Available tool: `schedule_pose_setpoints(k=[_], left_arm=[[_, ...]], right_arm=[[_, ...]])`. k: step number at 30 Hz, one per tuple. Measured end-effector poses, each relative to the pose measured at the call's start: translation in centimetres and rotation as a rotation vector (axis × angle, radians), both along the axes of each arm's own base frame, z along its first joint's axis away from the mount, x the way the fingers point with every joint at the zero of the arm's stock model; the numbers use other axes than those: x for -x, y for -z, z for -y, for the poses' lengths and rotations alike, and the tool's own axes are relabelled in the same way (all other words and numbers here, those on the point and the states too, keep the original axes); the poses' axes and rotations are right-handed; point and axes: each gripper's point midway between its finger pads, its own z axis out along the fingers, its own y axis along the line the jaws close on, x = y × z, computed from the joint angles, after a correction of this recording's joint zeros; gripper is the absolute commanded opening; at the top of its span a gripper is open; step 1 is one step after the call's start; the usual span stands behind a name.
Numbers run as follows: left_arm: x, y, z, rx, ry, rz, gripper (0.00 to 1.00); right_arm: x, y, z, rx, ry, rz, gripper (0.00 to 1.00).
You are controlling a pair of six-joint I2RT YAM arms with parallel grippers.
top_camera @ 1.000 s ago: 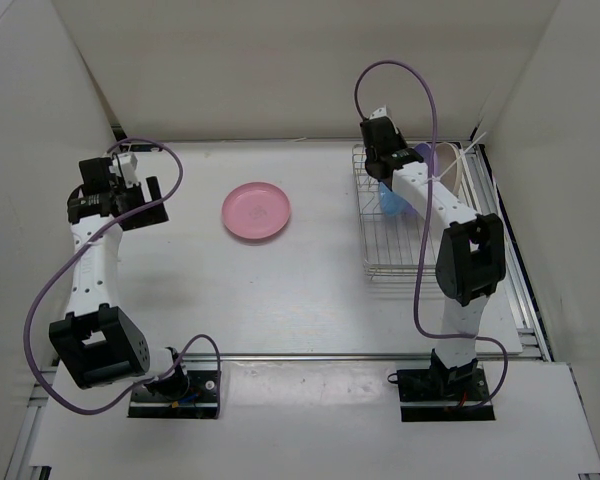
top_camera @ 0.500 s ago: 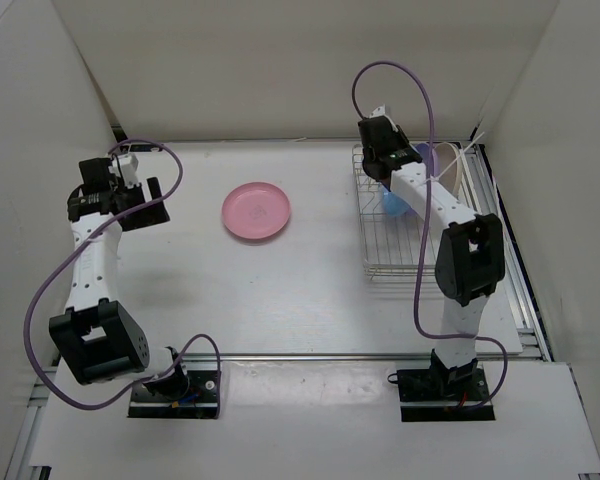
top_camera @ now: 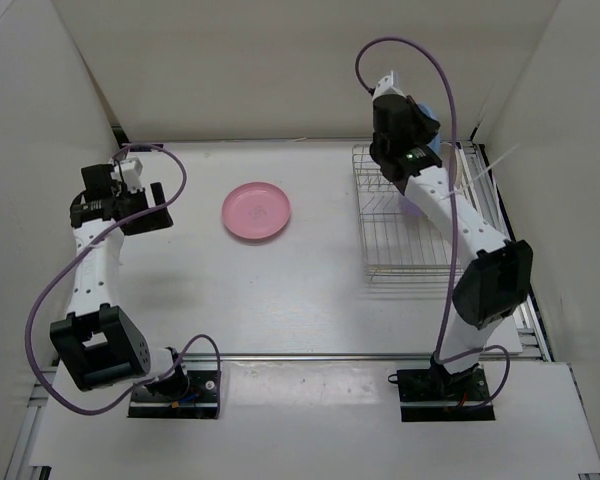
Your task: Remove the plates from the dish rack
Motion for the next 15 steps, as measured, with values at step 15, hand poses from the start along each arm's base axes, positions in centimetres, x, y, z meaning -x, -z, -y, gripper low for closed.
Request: schedule_pose_setpoints(k=[15], left_arm=[[-0.8, -7.1, 12.8, 0.247, 0.508, 0.244, 1.00]], right_arm=[[6.6, -5.2, -3.1, -0.413, -0.310, 0.082, 0.00]])
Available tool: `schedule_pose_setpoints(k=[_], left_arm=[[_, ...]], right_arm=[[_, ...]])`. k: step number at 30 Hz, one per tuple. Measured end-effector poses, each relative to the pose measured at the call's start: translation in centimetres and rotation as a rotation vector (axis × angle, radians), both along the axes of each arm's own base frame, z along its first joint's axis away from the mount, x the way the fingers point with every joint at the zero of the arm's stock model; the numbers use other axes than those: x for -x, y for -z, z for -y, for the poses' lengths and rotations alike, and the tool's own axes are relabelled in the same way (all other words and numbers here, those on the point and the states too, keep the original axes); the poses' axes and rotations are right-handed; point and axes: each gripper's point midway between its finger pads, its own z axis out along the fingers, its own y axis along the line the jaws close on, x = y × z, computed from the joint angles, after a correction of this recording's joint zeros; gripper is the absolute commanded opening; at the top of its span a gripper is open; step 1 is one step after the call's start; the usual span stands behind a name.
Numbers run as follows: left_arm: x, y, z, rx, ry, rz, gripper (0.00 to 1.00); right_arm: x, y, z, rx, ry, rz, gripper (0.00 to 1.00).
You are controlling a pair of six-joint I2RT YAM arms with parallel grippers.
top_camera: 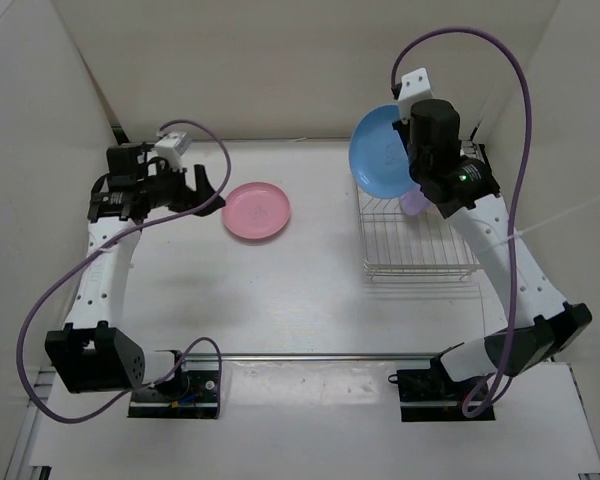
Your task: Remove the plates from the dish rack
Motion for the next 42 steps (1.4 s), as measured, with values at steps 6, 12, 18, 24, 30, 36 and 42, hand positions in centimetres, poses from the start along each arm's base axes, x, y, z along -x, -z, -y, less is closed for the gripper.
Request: schedule_pose_setpoints(k=[6, 12, 18, 24, 30, 36, 42], left_arm=[[-0.6, -5.1, 9.3, 0.060, 0.257, 0.106, 1.00], [-2.4, -2.6, 13.7, 0.047, 0.280, 0.025, 1.00], [-4.2, 0.7, 15.5, 0.030, 0.270, -0.075, 1.00], [-4.2, 1.0, 18.4, 0.038, 0.341, -0.097, 0.99], [-3.6, 0.0, 20.1, 0.063, 0.399, -0.089, 0.93], [-2.9, 0.3, 21.0, 0.077, 0.436, -0.111, 0.63], [-2.7, 1.8, 22.3, 0.083, 0.475, -0.153, 0.55]], right_arm=[[1.5, 3.2, -3.1, -0.114, -0.173, -0.099, 0.00], [2.1, 6.1, -5.3, -0.152, -0.284, -0.205, 0.00], [2.6, 6.5, -7.1, -0.190, -0.378, -0.236, 0.00], [3.7, 7.4, -8.8, -0.220, -0.478, -0.295, 0.00], [4.0, 7.5, -9.4, -0.233, -0.511, -0.307, 0.00], [4.0, 7.6, -9.5, -0.238, -0.519, -0.311, 0.00], [4.0, 7.8, -9.9, -0.248, -0.527, -0.320, 0.00]])
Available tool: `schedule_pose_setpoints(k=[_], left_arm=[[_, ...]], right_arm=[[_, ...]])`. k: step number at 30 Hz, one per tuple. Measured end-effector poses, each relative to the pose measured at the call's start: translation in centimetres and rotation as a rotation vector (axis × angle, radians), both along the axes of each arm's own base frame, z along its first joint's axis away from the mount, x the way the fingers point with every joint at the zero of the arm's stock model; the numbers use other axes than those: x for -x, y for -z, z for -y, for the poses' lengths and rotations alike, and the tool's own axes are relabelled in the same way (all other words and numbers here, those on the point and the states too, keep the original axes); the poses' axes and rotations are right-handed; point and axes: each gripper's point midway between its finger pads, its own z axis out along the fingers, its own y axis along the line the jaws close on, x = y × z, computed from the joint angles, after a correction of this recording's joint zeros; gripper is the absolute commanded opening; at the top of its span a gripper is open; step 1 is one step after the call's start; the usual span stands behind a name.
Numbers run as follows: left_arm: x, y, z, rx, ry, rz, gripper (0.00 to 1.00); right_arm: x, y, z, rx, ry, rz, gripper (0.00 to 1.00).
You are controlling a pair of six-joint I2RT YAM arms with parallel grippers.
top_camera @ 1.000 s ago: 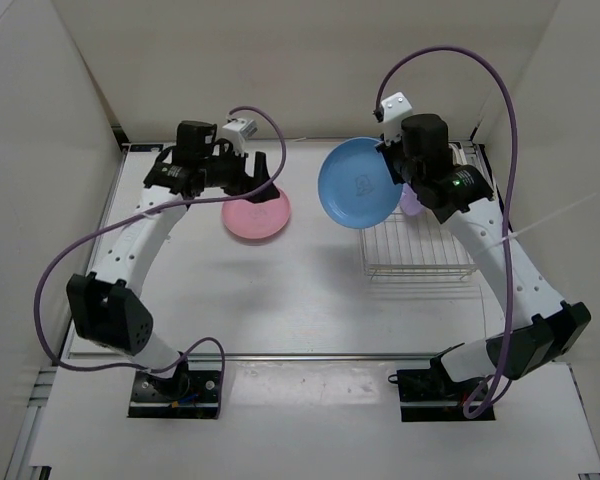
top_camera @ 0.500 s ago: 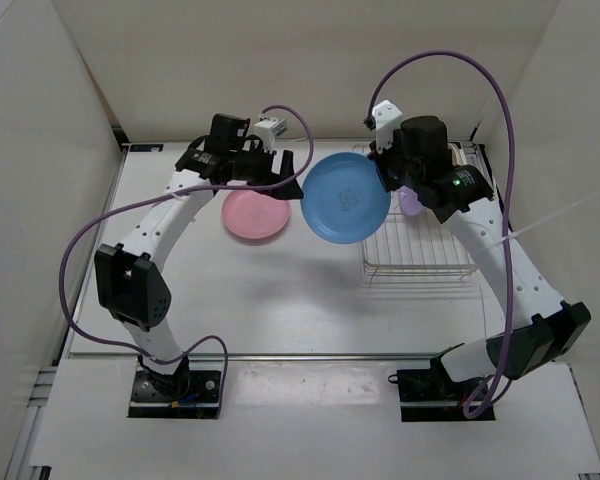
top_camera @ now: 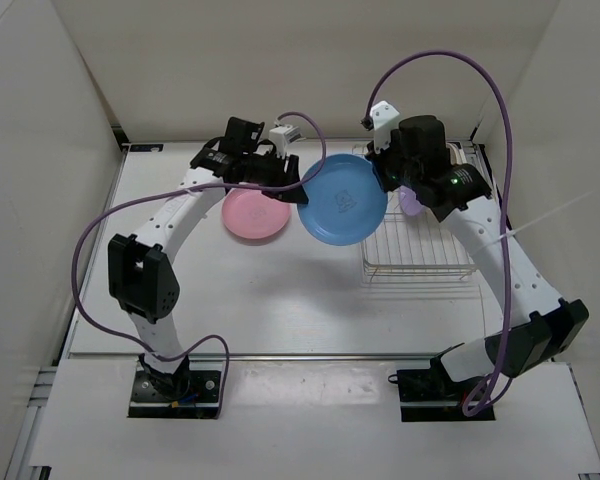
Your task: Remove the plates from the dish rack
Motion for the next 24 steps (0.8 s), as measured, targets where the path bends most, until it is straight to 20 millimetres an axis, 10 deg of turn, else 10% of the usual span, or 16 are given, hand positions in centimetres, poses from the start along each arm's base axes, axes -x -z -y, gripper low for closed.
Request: schedule_pose_setpoints(k=[6, 10, 17, 24], left_arm=[[-0.3, 0.7, 0.6, 0.001, 0.015, -0.024, 0.55], [-0.4, 0.0, 0.7, 0.012, 0.018, -0.017, 0.11], [-0.8, -0.1, 0.5, 0.006, -0.016, -0.027, 0.11], [-1.0, 1.6, -0.6, -0.042, -0.111, -0.036, 0.11]], right_arm=[[0.0, 0.3, -0.4, -0.007, -0.011, -0.017, 0.00], [-0.1, 0.4, -0.5, -0.010, -0.014, -0.020, 0.00], [-0.1, 0.4, -0.7, -0.016, -0.017, -0.026, 0.00], [-0.7, 1.3, -0.4, 0.009, 0.012, -0.038, 0.58]])
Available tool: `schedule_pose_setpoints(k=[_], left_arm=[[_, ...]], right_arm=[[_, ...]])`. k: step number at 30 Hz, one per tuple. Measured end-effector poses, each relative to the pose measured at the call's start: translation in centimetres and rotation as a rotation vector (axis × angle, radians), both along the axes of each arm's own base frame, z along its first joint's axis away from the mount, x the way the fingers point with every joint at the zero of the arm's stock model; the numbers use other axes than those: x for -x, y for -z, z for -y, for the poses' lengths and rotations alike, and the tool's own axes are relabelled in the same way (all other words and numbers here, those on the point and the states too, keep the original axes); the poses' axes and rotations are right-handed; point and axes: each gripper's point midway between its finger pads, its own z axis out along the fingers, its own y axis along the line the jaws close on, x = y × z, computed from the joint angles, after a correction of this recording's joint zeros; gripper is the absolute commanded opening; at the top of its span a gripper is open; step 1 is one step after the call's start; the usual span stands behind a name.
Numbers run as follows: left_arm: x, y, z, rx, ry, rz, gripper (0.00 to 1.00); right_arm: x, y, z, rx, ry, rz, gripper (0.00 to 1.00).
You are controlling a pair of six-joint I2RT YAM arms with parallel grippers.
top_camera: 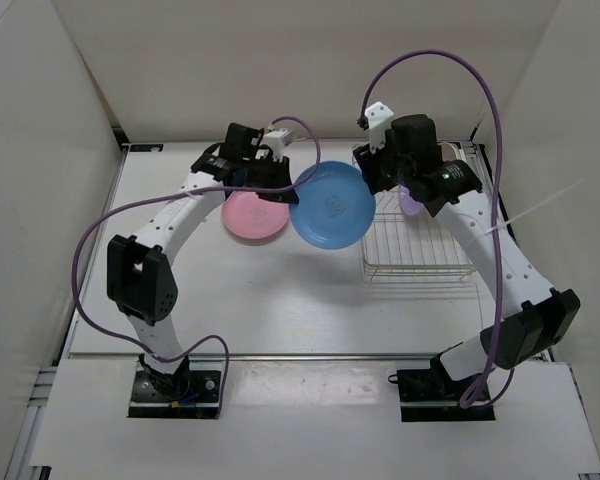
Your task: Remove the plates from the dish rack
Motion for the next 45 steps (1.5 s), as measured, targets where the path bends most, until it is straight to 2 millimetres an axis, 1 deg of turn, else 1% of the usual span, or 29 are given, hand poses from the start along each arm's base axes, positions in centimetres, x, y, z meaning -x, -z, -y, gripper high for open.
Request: schedule_pose_setpoints(k=[2, 4, 5, 6, 8, 9, 12, 14, 16, 17, 18, 20, 23, 26, 28, 31, 36, 40, 45], left_arm=[[0.4, 1.2, -1.1, -0.039, -0.049, -0.009, 0.11], [0.9, 2.6, -3.0, -0.087, -0.117, -0.026, 0.11], [1.0, 2.8, -3.6, -0.095, -0.138, -0.030, 0.11], [1.0, 3.2, -4.7, -0.106, -0.172, -0.034, 0.11], [0.7, 3.4, -7.6, -0.113, -0.260, -0.049, 0.11], [0.1, 3.3, -9.4, -0.108, -0.316, -0.058, 0.11], [-2.7, 2.7, -15.7, -0.062, -0.513, -0.078, 0.11], [-4.3, 2.8, -19.9, -0.036, -0.634, -0.103, 0.11], [-5.5, 3.3, -22.5, -0.019, -0.713, -0.136, 0.11], [-6.1, 3.7, -23.1, -0.016, -0.730, -0.153, 0.11], [-6.8, 4.3, -23.4, -0.010, -0.735, -0.177, 0.11], [-8.0, 5.6, -23.0, 0.002, -0.721, -0.220, 0.11], [-9.4, 8.7, -22.5, 0.006, -0.700, -0.309, 0.11], [-9.9, 11.8, -22.2, -0.004, -0.693, -0.401, 0.11], [-10.0, 13.1, -22.1, -0.012, -0.693, -0.448, 0.11], [-10.3, 13.8, -22.1, -0.020, -0.692, -0.474, 0.11], [-10.6, 13.3, -21.9, -0.033, -0.696, -0.466, 0.11], [-10.4, 13.4, -21.1, -0.042, -0.681, -0.466, 0.11], [-10.1, 13.8, -20.1, -0.053, -0.660, -0.476, 0.11]], right_arm=[[-0.5, 0.6, 0.4, 0.021, 0.029, -0.006, 0.64], [-1.2, 1.4, 0.9, 0.052, 0.065, -0.013, 0.67], [-1.5, 1.8, 1.1, 0.068, 0.080, -0.018, 0.67], [-1.8, 2.2, 1.3, 0.083, 0.094, -0.021, 0.67], [-2.2, 2.9, 1.8, 0.110, 0.124, -0.028, 0.67], [-2.4, 3.0, 2.0, 0.119, 0.137, -0.028, 0.67], [-2.7, 2.9, 2.8, 0.134, 0.170, -0.019, 0.67], [-2.8, 2.7, 3.2, 0.138, 0.186, -0.011, 0.67], [-3.0, 2.6, 3.5, 0.143, 0.201, -0.005, 0.67], [-3.0, 2.6, 3.7, 0.145, 0.208, -0.002, 0.67], [-3.0, 2.5, 3.8, 0.147, 0.211, -0.001, 0.67], [-2.9, 2.3, 4.0, 0.146, 0.215, 0.005, 0.67], [-2.7, 1.8, 4.2, 0.142, 0.221, 0.017, 0.67], [-2.5, 1.3, 4.4, 0.137, 0.225, 0.029, 0.67], [-2.4, 1.0, 4.5, 0.135, 0.228, 0.034, 0.67], [-2.4, 0.9, 4.5, 0.133, 0.228, 0.037, 0.67], [-2.3, 0.8, 4.5, 0.132, 0.228, 0.038, 0.67], [-2.3, 0.7, 4.6, 0.129, 0.228, 0.042, 0.67], [-1.9, 0.0, 4.7, 0.119, 0.230, 0.057, 0.67]])
